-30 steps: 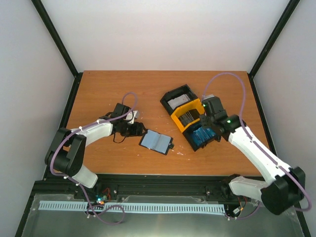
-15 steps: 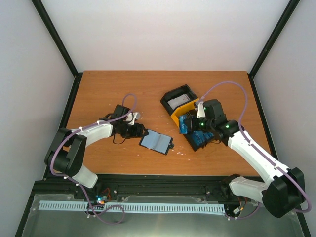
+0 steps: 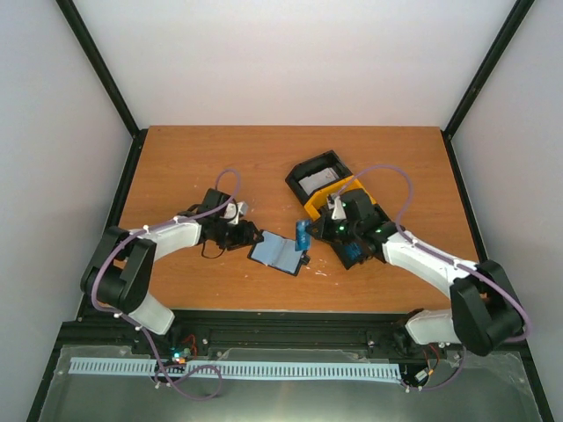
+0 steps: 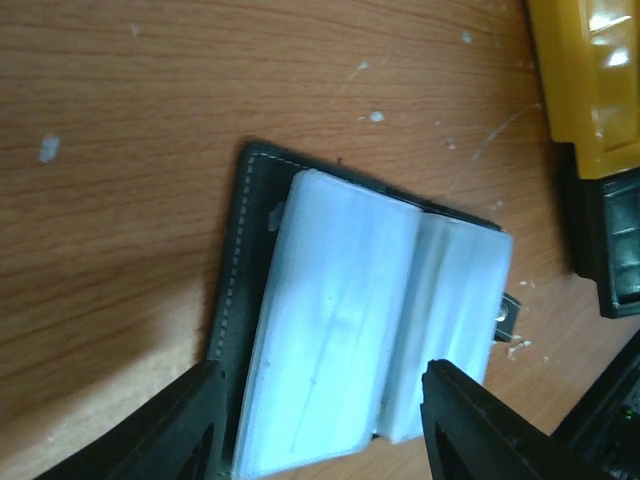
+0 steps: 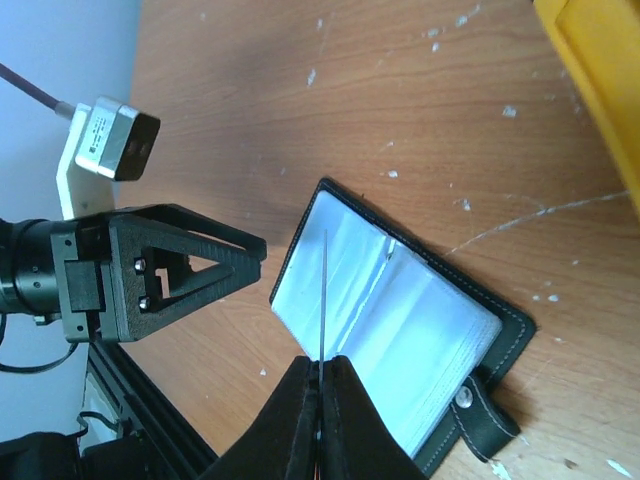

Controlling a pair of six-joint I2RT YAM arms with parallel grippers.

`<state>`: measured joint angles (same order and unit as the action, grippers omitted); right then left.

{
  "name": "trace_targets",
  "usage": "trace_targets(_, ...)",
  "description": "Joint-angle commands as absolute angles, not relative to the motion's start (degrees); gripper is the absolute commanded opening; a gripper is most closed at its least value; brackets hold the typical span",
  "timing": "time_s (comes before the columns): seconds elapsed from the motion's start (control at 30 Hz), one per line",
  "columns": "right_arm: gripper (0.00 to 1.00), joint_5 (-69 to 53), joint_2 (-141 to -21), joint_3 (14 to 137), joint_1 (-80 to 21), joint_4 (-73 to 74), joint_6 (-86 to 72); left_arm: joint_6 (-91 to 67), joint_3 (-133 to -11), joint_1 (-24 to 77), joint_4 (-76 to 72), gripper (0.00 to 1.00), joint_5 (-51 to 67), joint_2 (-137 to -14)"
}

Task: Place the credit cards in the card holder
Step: Insert the credit card into the card holder.

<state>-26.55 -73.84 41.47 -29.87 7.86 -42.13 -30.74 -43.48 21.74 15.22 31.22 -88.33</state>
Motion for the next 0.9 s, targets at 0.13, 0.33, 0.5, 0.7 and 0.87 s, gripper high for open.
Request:
trace_targets(0.13,0.03,-17.38,-82.58,41.25,-37.95,-0.01,-53.85,-33.26,-42.81,21.45,12.28,0.44,28.32,-92.56)
trace_targets(0.33,0.03,-15.91,-86.40,38.68,-40.66,-7.33,-58.23,-32.97,-39.77,21.60,10.27,0.26,31.67,-92.55)
trace_targets(0.5,0.03,-15.14,-87.73,36.67,-40.78,-10.22,-59.46,-32.64,-37.77,22.08,9.77,0.17,35.33,-91.60)
trace_targets(0.7,0.03,-14.37,-88.40,35.95,-40.83,-11.14,-58.60,-33.77,-35.72,23.92,9.60,0.12,37.11,-89.41)
trace_targets(0.87,0.03,-18.32,-90.43,35.75,-40.78,-14.27,-58.78,-35.03,-34.86,25.54,8.05,0.12,36.12,-88.73)
